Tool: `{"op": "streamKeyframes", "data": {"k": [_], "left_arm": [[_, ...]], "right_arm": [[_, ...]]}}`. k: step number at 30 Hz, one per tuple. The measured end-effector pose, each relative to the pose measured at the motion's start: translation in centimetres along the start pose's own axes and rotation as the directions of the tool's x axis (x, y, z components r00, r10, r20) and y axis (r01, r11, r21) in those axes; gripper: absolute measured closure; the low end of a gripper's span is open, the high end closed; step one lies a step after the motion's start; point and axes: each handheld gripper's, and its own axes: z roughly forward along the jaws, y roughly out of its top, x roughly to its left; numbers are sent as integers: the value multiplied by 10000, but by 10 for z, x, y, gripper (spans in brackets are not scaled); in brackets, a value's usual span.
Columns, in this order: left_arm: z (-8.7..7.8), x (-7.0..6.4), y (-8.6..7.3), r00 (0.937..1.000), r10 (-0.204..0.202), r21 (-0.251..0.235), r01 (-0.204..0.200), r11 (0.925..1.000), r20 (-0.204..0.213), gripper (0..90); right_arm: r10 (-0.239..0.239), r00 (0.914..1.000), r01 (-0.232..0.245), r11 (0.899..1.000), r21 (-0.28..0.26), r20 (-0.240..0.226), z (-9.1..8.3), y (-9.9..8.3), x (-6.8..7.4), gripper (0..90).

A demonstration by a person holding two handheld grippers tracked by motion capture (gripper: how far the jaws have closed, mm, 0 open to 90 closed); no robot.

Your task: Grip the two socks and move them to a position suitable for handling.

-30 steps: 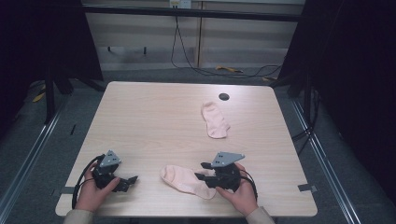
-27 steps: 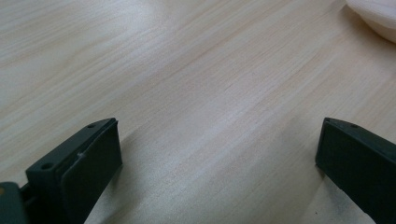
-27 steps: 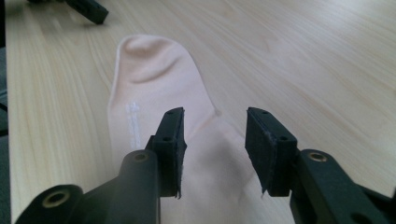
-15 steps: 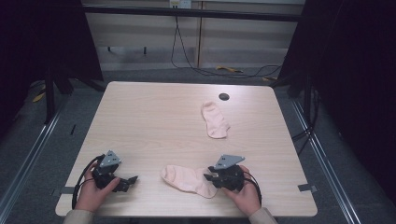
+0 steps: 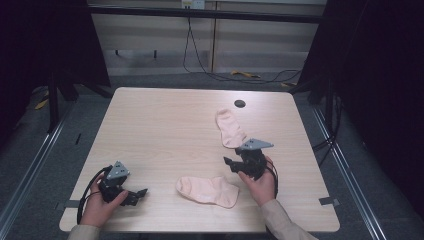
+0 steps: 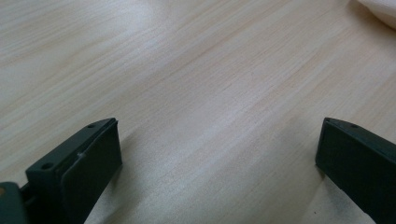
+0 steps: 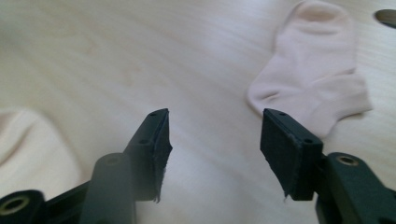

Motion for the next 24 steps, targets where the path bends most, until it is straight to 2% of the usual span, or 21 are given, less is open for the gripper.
{"op": "streamKeyframes", "data": {"k": [4,6,9,15,19,24], "left_arm": [[0,0,0,10000,79,56,-78,10000,-39,0],[0,0,0,10000,71,52,-71,10000,-38,0],[0,0,0,10000,72,51,-72,10000,-40,0],[0,0,0,10000,80,45,-80,10000,-39,0],[0,0,0,10000,67,48,-67,10000,4,0],[0,0,0,10000,67,49,-67,10000,20,0]], "right_arm": [[317,9969,-324,9994,78,727,16,14,-16,368],[683,9932,-691,9976,50,944,23,18,-23,346],[858,9874,-879,9961,101,1333,33,23,-31,325],[1001,9797,-1068,9938,293,1737,52,29,-45,320],[1307,9680,-1376,9903,174,2143,62,34,-55,317],[1744,9576,-1820,9832,123,2292,76,42,-63,303]]}}
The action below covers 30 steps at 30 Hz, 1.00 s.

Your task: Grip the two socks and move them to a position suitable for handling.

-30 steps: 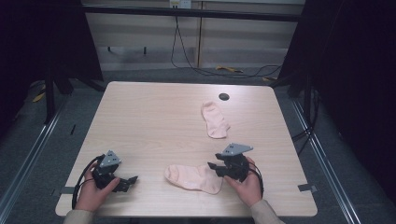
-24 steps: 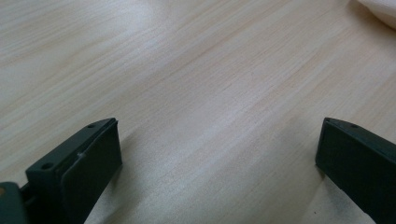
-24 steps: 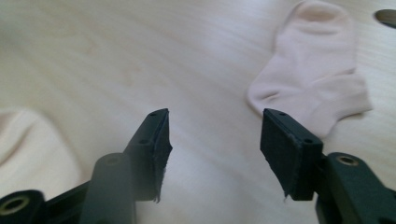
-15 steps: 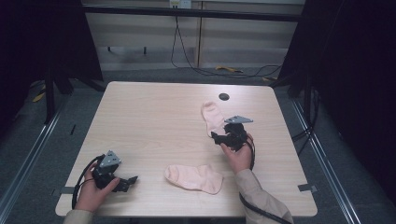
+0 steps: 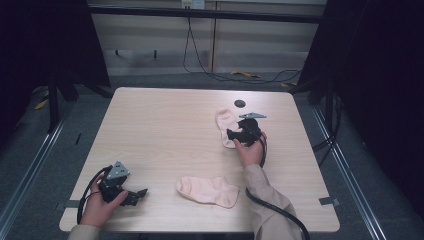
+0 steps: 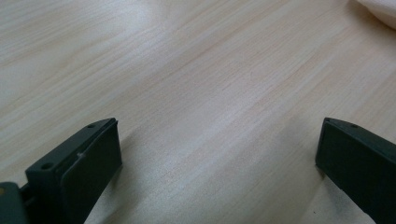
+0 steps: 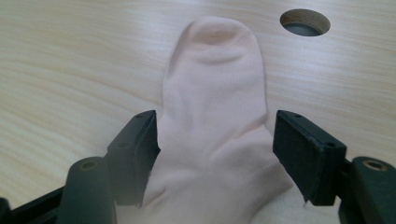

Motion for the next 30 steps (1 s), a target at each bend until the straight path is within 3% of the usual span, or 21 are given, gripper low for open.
{"op": "streamKeyframes", "data": {"k": [3,9,15,18,20,21,22,25,30], "left_arm": [[0,0,0,10000,5,2,-5,10000,2,0],[0,0,0,10000,9,4,-9,10000,3,0],[0,0,0,10000,2,4,-2,10000,8,0],[0,0,0,10000,2,1,-2,10000,4,0],[0,0,0,10000,4,3,-4,10000,-1,0],[0,0,0,10000,8,2,-8,10000,-3,0],[0,0,0,10000,20,14,-20,10000,4,0],[0,0,0,10000,13,8,-13,10000,4,0],[0,0,0,10000,13,5,-13,10000,6,0]], "right_arm": [[317,9994,-317,9995,-24,-144,7,7,2,293],[50,9997,-57,9996,261,258,22,15,13,297],[89,9982,-127,9979,637,589,33,13,13,332],[-165,9971,85,9943,1062,739,39,7,13,424],[-143,9978,89,9965,825,653,38,5,12,500],[-211,9978,157,9963,846,625,38,5,12,536],[-274,9984,229,9958,882,493,37,5,12,634],[-503,9983,472,9937,1016,279,35,6,10,754],[-526,9986,522,9960,730,37,28,5,9,834]]}}
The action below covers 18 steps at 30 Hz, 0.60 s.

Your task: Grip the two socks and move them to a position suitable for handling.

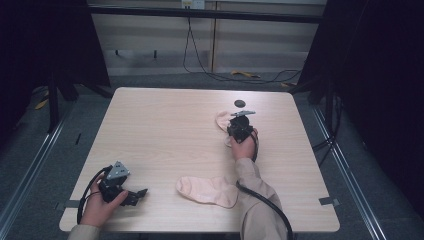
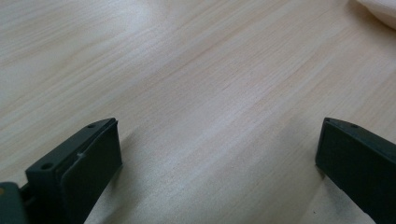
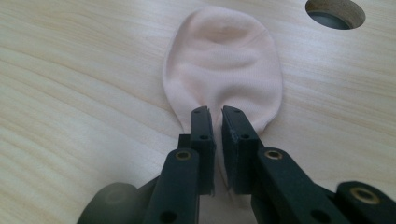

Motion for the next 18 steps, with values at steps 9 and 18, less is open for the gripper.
{"op": "streamKeyframes", "data": {"k": [9,18], "left_arm": [[0,0,0,10000,20,10,-20,10000,1,0],[0,0,0,10000,18,6,-18,10000,-16,0]], "right_arm": [[-563,9963,531,9973,-502,-645,-27,1,-8,840],[-1563,9729,1358,9827,-1258,-1706,-66,4,9,841]]}}
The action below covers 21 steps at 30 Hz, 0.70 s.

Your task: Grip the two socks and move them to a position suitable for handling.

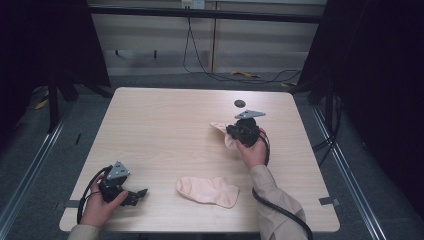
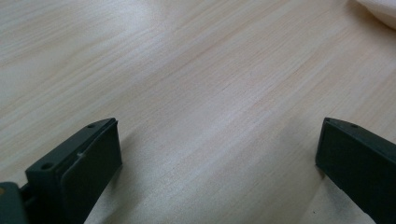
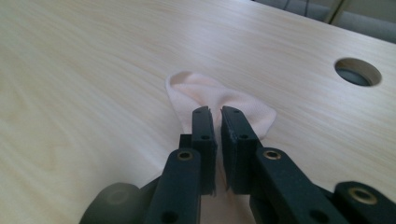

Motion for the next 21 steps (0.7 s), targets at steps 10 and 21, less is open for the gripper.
{"op": "streamKeyframes", "data": {"k": [10,21], "left_arm": [[0,0,0,10000,-55,-18,55,10000,59,0],[0,-1,0,10000,-76,-39,76,10000,59,0]], "right_arm": [[-1521,9750,1492,9884,-299,-1621,-20,-15,48,831],[-1016,9912,1047,9940,329,-850,-45,-58,24,576]]}}
